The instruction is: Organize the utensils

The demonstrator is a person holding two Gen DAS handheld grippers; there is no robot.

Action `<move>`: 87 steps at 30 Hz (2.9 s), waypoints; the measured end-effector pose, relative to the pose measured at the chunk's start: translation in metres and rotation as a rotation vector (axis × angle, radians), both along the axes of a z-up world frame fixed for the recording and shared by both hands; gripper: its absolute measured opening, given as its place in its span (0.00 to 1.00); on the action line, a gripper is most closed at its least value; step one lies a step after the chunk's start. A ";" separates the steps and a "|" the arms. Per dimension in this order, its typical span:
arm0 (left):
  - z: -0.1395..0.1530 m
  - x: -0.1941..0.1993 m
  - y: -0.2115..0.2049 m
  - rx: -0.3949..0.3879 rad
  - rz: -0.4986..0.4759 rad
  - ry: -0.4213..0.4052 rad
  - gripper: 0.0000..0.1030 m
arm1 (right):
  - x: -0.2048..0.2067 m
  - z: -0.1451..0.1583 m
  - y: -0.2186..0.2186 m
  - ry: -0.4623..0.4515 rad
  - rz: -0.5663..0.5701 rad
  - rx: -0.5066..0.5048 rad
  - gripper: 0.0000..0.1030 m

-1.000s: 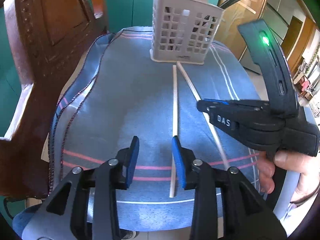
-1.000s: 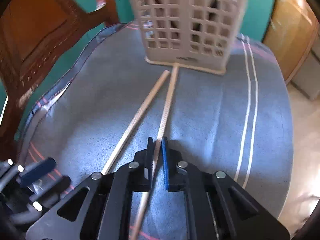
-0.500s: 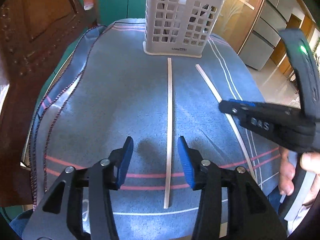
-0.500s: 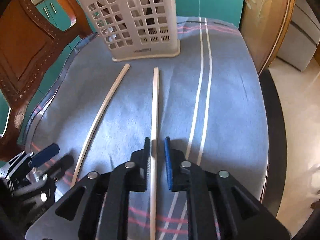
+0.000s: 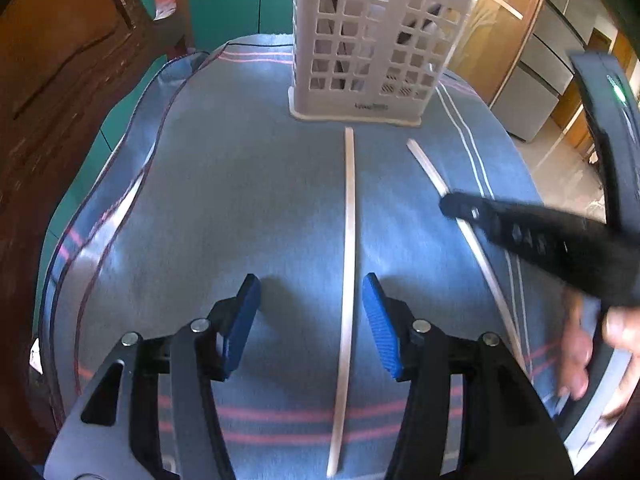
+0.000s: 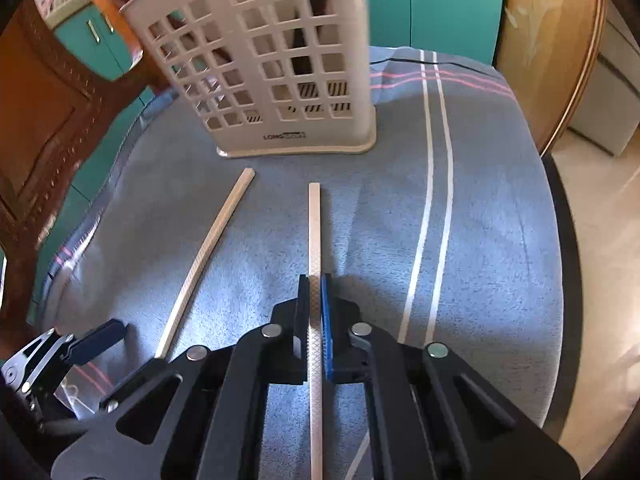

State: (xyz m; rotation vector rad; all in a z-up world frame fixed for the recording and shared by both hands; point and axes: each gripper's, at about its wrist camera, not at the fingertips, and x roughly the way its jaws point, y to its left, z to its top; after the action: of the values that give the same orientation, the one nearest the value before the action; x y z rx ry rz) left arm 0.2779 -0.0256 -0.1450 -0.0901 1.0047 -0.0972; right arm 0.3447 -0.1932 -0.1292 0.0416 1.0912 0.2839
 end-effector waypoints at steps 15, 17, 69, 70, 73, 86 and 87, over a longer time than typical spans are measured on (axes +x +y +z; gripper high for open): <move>-0.002 0.068 -0.039 0.122 -0.052 0.034 0.36 | -0.006 0.000 0.005 -0.063 0.025 -0.144 0.17; -0.002 0.066 -0.041 0.118 -0.042 0.029 0.19 | -0.006 0.000 0.006 -0.066 0.027 -0.151 0.17; 0.220 0.094 -0.014 0.051 0.004 -0.578 0.11 | 0.040 0.198 -0.012 -0.660 -0.121 0.115 0.06; 0.218 0.092 -0.013 0.049 0.008 -0.576 0.17 | 0.038 0.196 -0.014 -0.663 -0.126 0.110 0.08; 0.217 0.081 -0.011 0.039 0.014 -0.583 0.23 | 0.029 0.196 -0.024 -0.667 -0.139 0.144 0.18; 0.208 -0.077 -0.007 0.037 0.071 -0.655 0.87 | -0.143 0.206 -0.073 -0.768 -0.127 0.130 0.87; 0.204 -0.092 -0.008 0.041 0.076 -0.652 0.89 | -0.153 0.200 -0.074 -0.752 -0.131 0.110 0.88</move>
State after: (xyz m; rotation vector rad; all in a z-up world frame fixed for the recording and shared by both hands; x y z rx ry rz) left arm 0.1855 -0.0331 0.0593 -0.0532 0.3509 -0.0311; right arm 0.1917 -0.2668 0.0710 0.0951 0.3241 0.2123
